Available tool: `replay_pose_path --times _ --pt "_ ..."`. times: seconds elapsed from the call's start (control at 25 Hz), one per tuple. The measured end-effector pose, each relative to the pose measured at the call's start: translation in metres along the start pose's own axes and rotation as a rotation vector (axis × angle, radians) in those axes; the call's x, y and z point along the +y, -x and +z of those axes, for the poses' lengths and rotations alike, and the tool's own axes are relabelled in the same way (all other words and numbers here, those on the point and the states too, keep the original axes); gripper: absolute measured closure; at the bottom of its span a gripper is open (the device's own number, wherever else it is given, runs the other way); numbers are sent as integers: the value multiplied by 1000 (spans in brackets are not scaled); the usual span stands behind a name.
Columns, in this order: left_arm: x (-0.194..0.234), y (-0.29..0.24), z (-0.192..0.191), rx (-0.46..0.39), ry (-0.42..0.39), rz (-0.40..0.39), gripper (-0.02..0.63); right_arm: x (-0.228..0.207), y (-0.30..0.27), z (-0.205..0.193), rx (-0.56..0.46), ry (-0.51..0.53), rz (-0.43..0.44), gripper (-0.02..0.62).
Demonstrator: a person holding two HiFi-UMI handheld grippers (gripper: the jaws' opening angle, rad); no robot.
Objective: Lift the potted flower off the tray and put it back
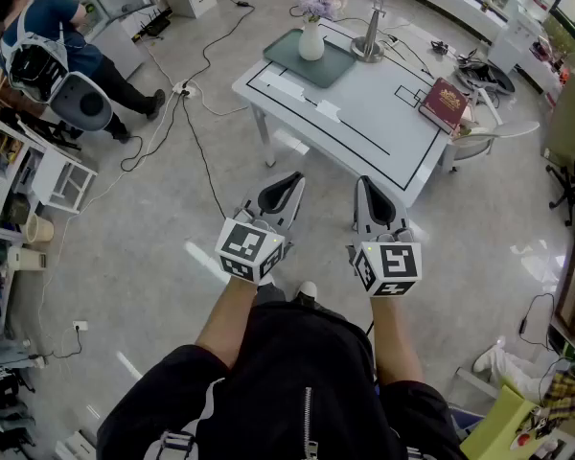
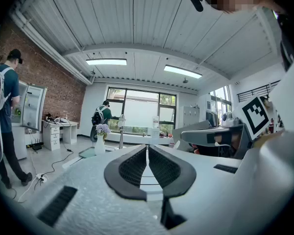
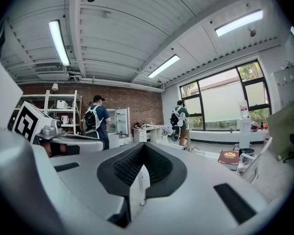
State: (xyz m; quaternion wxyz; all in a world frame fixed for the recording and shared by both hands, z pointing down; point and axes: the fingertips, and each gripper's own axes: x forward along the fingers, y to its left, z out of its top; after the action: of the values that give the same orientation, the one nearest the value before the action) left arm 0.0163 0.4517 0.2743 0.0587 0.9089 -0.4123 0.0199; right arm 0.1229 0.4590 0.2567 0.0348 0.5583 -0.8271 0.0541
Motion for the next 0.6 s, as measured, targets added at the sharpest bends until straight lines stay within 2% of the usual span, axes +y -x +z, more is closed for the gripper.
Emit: replay_pose_path --times 0.32,0.6 --pt "-9 -5 -2 9 -8 -6 589 -7 1 -2 1 -8 9 589" --pt "1 -17 -5 16 6 -9 589 -14 -7 5 -55 -40 19 588"
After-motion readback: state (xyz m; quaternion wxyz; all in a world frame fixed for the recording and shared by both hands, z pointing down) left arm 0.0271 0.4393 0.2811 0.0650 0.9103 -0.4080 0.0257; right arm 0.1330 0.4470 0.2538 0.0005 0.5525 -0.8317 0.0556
